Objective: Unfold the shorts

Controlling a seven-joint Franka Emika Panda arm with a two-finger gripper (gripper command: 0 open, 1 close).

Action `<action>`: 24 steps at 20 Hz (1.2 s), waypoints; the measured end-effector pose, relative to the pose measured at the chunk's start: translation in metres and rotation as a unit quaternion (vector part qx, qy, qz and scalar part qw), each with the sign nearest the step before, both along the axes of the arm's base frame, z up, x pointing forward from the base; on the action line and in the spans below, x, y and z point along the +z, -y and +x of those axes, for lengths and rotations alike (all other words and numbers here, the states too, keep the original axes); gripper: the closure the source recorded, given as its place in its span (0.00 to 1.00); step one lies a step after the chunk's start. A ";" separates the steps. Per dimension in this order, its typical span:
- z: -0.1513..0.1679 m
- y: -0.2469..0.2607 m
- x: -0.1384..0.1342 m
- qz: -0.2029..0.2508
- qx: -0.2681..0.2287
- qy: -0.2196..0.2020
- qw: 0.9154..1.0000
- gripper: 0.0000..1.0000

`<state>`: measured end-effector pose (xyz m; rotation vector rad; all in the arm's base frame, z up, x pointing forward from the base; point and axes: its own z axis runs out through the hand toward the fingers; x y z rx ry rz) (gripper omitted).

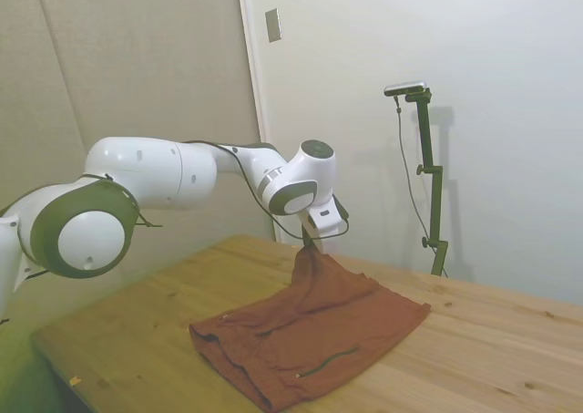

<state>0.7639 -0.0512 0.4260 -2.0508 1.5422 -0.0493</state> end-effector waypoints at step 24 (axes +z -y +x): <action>0.048 -0.086 -0.010 -0.179 0.037 -0.027 0.983 0.00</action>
